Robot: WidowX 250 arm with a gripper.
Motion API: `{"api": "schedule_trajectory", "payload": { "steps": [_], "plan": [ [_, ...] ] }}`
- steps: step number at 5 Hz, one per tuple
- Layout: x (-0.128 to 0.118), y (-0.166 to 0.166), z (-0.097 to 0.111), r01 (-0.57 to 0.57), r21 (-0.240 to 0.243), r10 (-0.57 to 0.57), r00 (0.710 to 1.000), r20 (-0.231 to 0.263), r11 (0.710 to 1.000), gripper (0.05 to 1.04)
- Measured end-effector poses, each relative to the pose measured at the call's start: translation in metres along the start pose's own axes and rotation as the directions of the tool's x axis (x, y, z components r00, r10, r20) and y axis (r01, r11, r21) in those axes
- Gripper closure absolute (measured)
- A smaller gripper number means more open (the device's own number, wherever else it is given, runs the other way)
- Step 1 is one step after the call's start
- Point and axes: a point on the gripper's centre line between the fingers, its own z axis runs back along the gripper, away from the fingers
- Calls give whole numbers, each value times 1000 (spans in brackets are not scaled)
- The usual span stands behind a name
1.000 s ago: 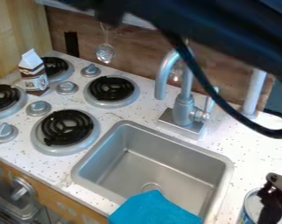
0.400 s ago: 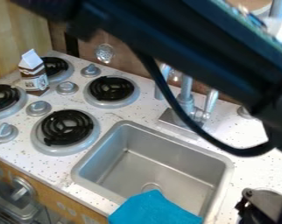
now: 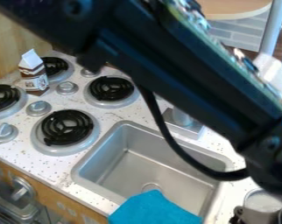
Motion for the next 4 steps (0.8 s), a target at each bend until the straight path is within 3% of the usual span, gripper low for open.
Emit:
{"api": "schedule_trajectory", "payload": {
  "steps": [1,2,4],
  "plan": [
    [1,-5,-6,0,-58,2,999,37,998,85],
    [4,-5,-12,4,-55,-2,999,50,998,85],
    [36,15,-24,-77,-40,80,994,69,996,84]
  ]
}}
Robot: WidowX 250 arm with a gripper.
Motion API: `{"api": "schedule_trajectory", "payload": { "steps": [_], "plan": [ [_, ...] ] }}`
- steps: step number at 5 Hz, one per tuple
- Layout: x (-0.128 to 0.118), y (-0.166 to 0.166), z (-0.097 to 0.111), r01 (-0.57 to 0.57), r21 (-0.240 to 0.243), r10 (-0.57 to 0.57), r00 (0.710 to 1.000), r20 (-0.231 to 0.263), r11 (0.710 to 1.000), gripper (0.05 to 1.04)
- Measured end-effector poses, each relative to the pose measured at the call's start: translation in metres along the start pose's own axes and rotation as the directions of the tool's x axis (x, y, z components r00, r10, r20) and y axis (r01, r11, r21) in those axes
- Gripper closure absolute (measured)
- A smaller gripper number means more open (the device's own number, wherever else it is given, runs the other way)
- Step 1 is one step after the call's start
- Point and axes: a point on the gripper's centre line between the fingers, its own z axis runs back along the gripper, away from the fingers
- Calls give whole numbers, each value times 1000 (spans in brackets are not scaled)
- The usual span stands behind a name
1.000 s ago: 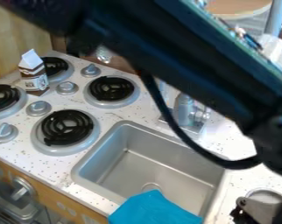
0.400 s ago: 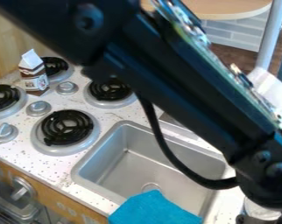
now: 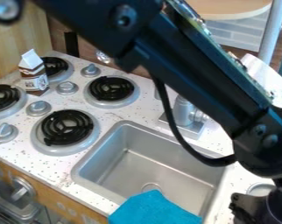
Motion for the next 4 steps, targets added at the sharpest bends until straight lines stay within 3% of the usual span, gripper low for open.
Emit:
{"api": "schedule_trajectory", "payload": {
  "steps": [4],
  "plan": [
    [47,21,-1,-41,13,40,999,35,999,85]
  ]
}}
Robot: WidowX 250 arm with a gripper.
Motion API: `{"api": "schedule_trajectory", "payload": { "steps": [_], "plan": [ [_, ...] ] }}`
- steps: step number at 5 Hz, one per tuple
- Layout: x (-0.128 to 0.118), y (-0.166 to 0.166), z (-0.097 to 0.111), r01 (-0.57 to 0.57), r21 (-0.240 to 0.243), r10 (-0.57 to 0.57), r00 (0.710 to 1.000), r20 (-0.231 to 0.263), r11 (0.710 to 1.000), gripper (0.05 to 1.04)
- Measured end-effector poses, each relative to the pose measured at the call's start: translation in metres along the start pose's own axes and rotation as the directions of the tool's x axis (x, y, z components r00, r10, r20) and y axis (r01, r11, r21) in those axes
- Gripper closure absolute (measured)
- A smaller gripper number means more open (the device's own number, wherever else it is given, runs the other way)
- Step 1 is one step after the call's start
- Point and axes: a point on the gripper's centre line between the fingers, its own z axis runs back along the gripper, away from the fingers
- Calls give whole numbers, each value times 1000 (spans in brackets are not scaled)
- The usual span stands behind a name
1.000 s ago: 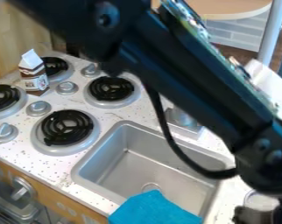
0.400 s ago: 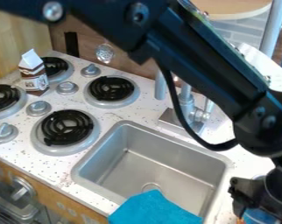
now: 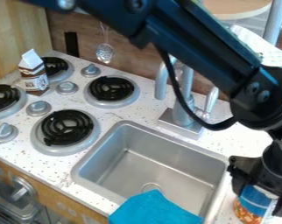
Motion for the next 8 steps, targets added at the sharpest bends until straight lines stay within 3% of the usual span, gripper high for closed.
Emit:
{"api": "schedule_trajectory", "payload": {
  "steps": [3,4,5,6,8],
  "plan": [
    [14,-2,-7,4,23,-4,1000,-13,1000,85],
    [11,-3,8,-9,-6,9,1000,-28,1000,85],
    [21,-6,44,-17,-59,17,1000,4,998,84],
    [34,-12,56,-17,-89,20,999,30,996,85],
    [81,-28,23,-54,-97,60,996,64,994,85]
  ]
}}
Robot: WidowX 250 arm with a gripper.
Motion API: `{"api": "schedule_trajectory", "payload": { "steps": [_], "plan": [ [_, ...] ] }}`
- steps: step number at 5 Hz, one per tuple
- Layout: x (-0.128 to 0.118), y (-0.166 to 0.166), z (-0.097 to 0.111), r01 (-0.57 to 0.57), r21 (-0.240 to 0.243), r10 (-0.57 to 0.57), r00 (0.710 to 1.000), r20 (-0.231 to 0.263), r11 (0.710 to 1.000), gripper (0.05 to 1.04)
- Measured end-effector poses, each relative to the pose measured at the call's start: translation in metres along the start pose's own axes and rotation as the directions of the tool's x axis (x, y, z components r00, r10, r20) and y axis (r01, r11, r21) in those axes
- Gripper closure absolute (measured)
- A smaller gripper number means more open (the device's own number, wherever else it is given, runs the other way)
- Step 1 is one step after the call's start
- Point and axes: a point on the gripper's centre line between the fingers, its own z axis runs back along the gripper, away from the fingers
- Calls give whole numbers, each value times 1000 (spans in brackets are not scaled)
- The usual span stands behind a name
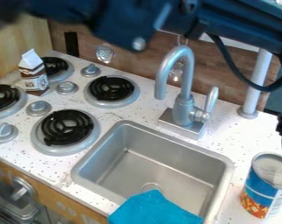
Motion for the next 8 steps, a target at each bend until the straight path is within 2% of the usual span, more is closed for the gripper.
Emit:
{"api": "schedule_trajectory", "payload": {
  "steps": [1,3,6,7,8],
  "plan": [
    [21,9,-23,-19,40,19,1000,-2,999,85],
    [35,23,-31,-49,60,48,999,5,997,84],
    [3,33,-54,-6,106,15,996,-87,994,84],
    [-15,34,-49,30,95,-19,994,-110,995,84],
    [-22,36,-37,37,82,-28,994,-105,996,84]
  ]
}}
